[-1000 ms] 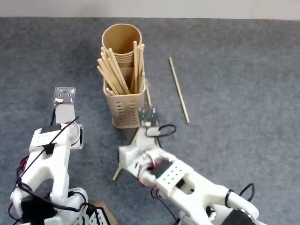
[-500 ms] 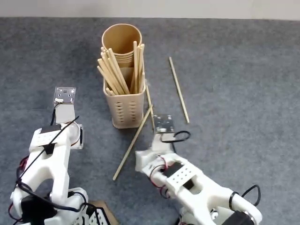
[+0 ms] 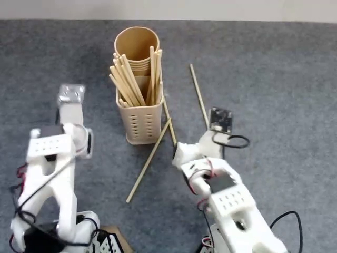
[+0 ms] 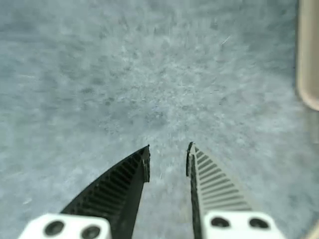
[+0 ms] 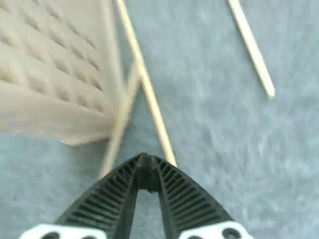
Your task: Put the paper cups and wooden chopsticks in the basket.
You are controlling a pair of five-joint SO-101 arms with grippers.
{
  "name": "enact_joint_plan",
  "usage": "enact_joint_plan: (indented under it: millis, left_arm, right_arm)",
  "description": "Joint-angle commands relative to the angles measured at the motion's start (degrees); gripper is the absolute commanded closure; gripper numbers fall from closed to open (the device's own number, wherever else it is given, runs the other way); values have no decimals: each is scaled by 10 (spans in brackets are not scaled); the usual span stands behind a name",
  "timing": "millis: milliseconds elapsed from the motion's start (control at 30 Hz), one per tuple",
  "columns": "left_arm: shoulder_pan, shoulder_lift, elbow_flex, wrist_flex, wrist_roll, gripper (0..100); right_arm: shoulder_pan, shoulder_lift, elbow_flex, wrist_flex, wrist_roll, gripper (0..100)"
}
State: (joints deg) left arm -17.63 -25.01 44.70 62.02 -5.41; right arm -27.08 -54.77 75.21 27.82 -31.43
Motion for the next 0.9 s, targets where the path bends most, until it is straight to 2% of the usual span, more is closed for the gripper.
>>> enact_joint_plan:
  millis: [0, 100, 167, 233, 333, 533, 700, 867]
  left_arm:
    - [13, -40, -167, 192, -3, 841]
    - [47, -43, -283, 352, -4, 798]
    - [78, -44, -305, 411, -4, 774]
    - [104, -41, -278, 409, -4, 777]
    - [173, -4, -252, 408, -15, 791]
    - [308, 127, -257, 398, -36, 790]
    - [378, 204, -230, 299, -72, 793]
    - [391, 298, -189, 191, -75, 793]
  right_arm:
    - [51, -224, -22, 119, 115, 995]
    - [134, -385, -8, 217, 287, 995]
    - [158, -474, 29, 274, 352, 995]
    - [165, -516, 80, 318, 387, 995]
    - [167, -480, 152, 284, 433, 995]
    - [175, -460, 197, 251, 429, 995]
    - [175, -460, 197, 251, 428, 995]
    - [174, -460, 197, 251, 428, 995]
